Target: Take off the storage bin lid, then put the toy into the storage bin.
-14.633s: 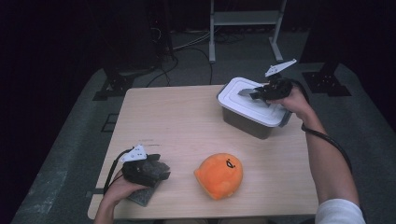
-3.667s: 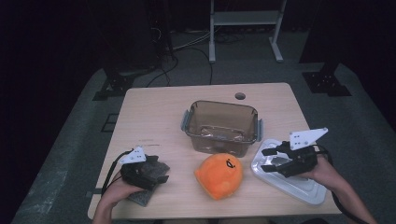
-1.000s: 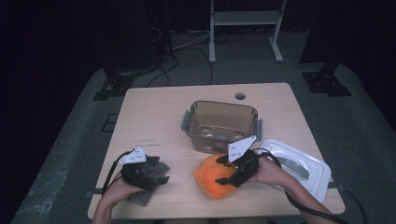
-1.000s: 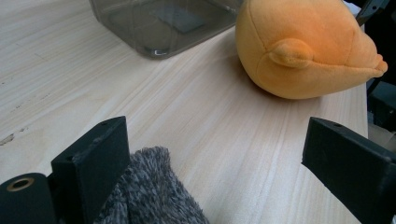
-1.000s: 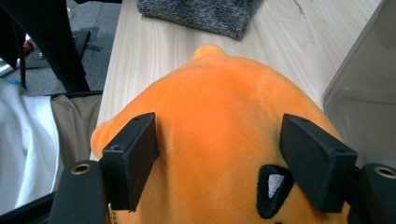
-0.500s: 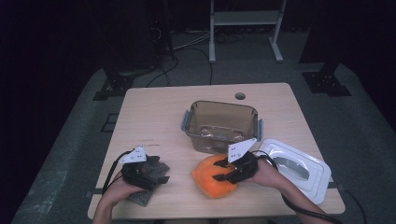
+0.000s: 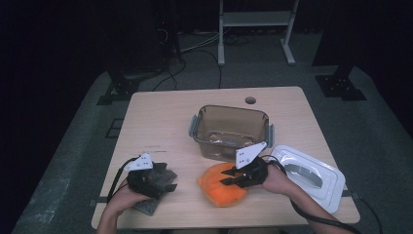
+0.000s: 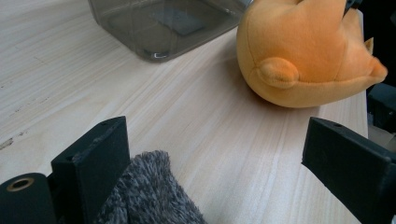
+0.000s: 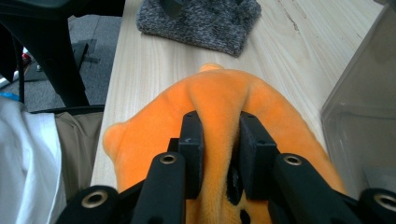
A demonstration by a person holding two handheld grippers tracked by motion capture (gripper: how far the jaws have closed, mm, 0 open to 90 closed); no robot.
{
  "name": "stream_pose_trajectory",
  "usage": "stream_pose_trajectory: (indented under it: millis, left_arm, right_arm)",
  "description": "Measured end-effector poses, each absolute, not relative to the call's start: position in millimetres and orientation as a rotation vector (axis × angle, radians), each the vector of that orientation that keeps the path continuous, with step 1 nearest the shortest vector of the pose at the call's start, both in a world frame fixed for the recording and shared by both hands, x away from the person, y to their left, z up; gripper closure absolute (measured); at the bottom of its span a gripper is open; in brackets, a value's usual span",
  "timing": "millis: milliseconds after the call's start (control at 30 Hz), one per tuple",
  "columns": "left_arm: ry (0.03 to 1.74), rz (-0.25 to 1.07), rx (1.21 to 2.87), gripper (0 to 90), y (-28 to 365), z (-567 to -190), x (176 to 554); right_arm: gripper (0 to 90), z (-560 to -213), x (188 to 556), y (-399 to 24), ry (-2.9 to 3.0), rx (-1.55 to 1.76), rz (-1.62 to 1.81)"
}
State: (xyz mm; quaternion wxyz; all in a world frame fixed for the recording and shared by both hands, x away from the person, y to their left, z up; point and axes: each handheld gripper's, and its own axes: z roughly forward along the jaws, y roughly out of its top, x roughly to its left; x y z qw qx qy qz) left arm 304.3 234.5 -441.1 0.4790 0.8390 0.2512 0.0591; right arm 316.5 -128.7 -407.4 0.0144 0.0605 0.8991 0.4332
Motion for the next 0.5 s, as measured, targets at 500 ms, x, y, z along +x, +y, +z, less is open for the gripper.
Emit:
stream_pose_trajectory:
  millis: [500]
  left_arm:
    - [0.615,0.149,2.042,6.7,236,-440,305]
  right_arm:
    - [73.5,-354,311,-135,2.781,0.187,1.468]
